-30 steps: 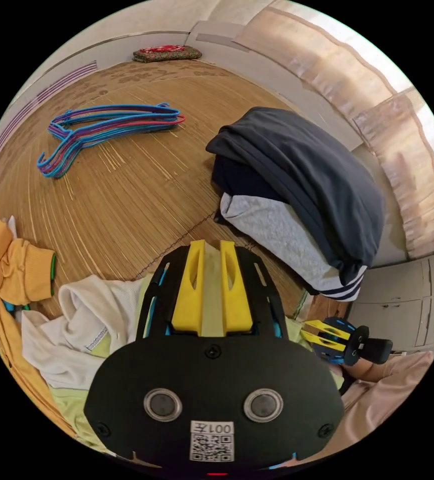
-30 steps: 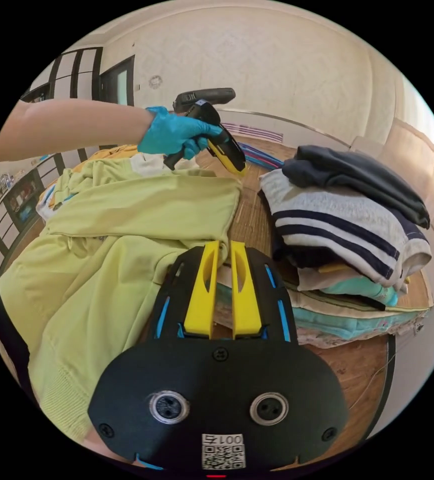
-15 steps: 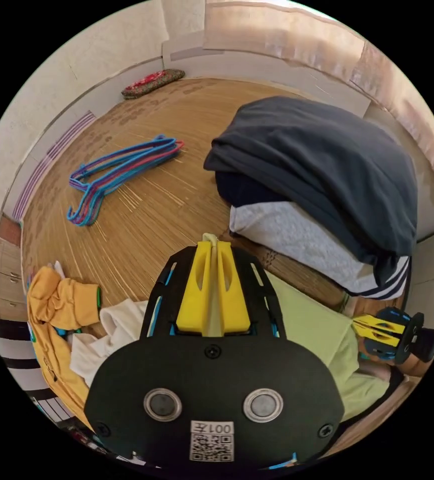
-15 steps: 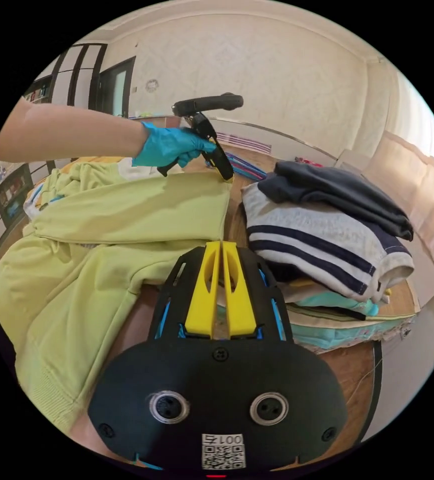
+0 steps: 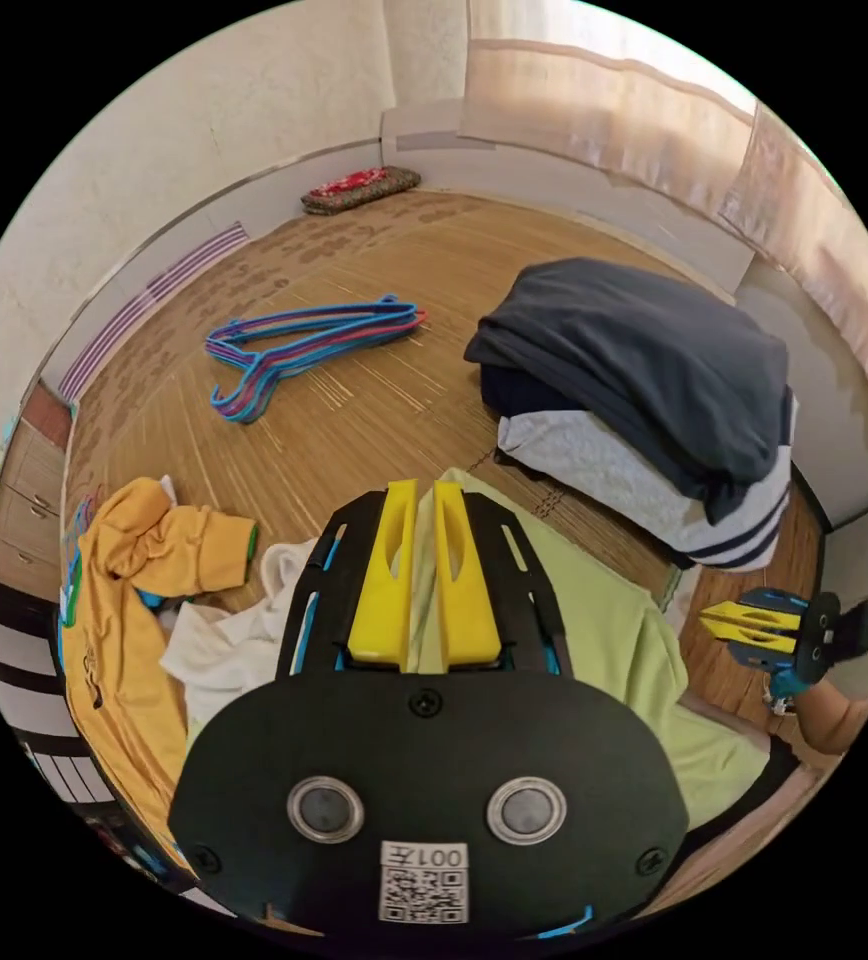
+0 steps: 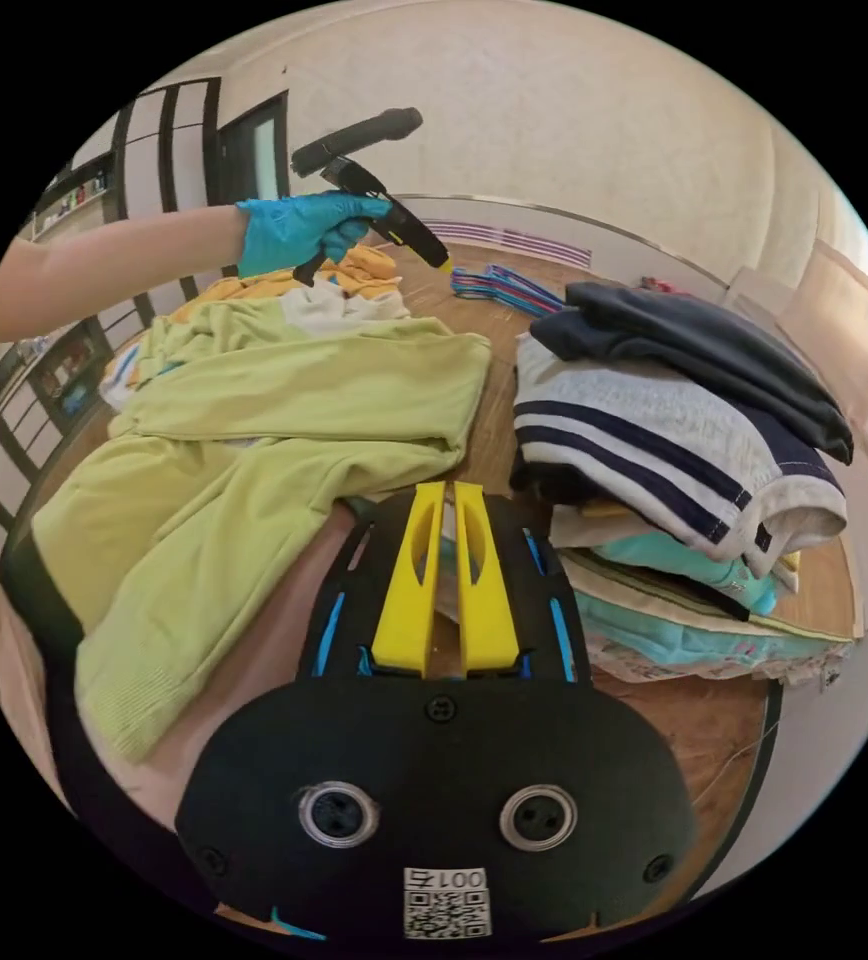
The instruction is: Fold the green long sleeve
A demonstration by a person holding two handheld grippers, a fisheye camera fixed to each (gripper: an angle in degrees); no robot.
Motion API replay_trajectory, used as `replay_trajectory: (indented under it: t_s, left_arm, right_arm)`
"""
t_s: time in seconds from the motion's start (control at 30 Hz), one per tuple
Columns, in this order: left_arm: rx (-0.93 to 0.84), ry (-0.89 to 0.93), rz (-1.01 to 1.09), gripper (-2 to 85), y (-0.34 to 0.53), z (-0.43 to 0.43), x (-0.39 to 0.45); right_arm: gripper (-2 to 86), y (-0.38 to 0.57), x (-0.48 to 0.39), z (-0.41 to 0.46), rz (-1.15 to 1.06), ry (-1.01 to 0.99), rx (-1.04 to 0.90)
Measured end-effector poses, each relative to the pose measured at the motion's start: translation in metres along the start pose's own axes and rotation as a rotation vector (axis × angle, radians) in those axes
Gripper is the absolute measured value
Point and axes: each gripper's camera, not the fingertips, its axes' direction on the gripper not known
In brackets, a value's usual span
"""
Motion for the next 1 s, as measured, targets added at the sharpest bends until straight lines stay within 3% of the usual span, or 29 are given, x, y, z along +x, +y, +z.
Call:
replay_trajectory:
  t_s: [0.2,0.37,0.5,0.77,1.0]
  left_arm:
    - [0.086,0.023,0.022,-0.1,0.116,-0.088,0.003]
    - [0.046,0.119,0.03,0.8,0.236,-0.126,0.021]
    - [-0.052,0.064,0.035,2.4,0.338,-0.151,0.044]
    - [-0.129,0.201,-0.071,6.3,0.477,-0.193,0.075]
    - [-0.172,0.183,-0.074,8.6,0.54,-0.221,0.092]
  right_arm:
    - [3.6,0.019,-0.006,-0.037,0.116,-0.215,-0.099]
    - [8.6,0.038,-0.018,-0.067,0.154,-0.347,-0.141]
    - [10.5,0.054,-0.029,-0.083,0.181,-0.423,-0.212]
    - [4.3,0.058,-0.052,-0.097,0.139,-0.358,-0.288]
    - [1.8,0.065,-0.047,-0.152,0.021,-0.138,-0.274]
